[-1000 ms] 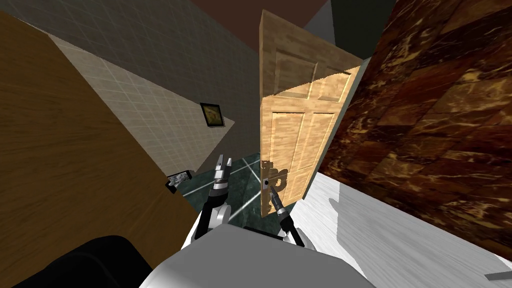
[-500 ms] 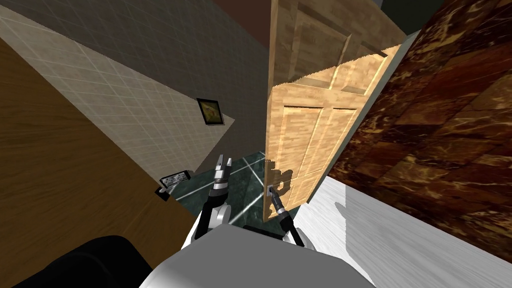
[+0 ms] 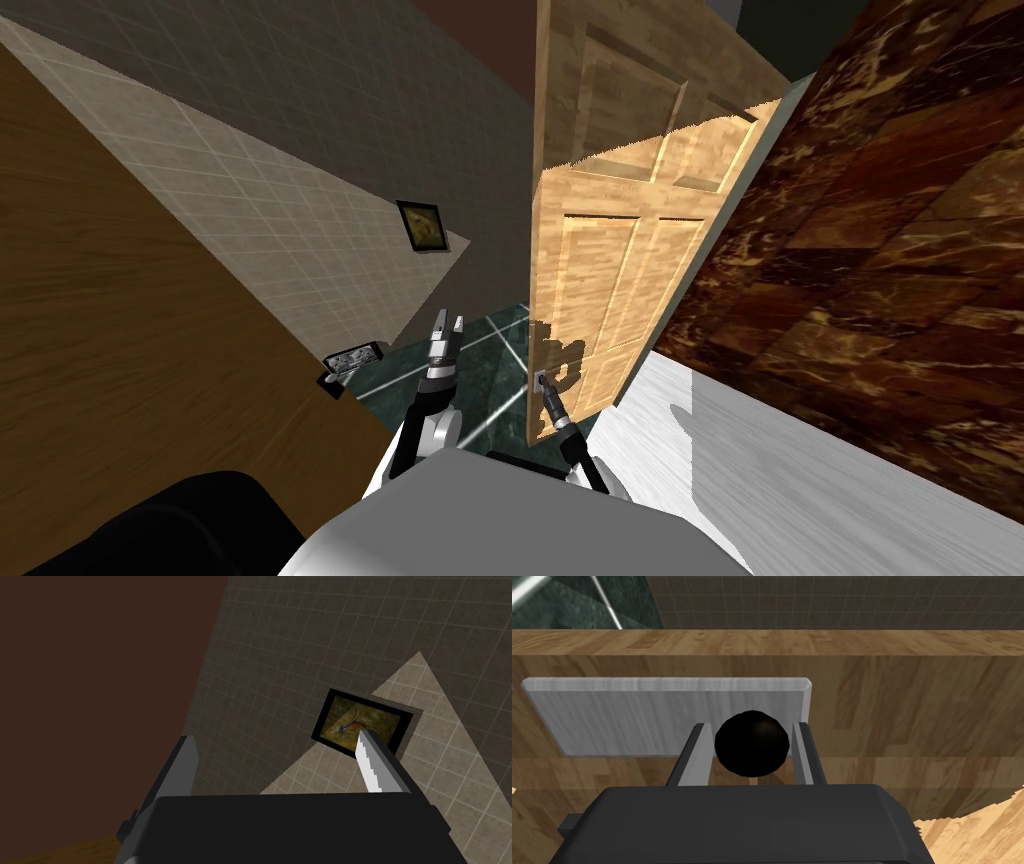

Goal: Push the door open

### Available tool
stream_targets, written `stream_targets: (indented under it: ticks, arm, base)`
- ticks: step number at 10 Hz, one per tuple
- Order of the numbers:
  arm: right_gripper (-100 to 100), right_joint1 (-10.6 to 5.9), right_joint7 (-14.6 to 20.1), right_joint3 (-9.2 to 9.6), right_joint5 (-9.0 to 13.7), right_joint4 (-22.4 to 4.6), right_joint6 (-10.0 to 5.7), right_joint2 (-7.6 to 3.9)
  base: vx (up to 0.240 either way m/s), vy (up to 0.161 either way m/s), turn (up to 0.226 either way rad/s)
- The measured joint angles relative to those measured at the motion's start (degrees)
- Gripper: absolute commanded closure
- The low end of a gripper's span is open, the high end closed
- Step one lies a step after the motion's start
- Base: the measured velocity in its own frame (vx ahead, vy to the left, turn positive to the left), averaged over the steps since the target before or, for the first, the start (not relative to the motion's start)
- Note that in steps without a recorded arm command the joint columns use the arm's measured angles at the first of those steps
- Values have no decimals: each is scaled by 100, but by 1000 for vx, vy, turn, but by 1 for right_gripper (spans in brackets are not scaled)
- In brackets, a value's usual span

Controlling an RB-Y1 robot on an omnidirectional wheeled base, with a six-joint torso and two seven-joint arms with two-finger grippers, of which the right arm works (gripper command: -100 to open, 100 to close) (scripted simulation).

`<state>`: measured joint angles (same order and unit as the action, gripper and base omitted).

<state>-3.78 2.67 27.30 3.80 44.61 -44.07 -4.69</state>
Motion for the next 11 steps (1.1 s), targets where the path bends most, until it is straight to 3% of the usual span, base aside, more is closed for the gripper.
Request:
stream_targets:
  ticks: [2,3,5,7,8,9,11]
  arm:
    - [100,47,-31,-61,12,-63,9,3]
    - [100,-14,-58,-118,26,-202,-42,47]
    - [100,98,-100,-225,49,67,83,-13]
    - [100,-45,-114,-334,84,-45,33,6]
    - [100,-25,-134,-384,95,2,59,6]
    - [100,-94,-150,-445,112,-160,-7,31]
    - [100,-116,-171,-613,165,-234,0,-11]
  base:
    - [187,95,-42]
    - [197,129,-19]
    - [188,125,-50]
    - [86,79,-16]
    - [98,84,-47]
    - [108,86,-76]
    - [154,128,-65]
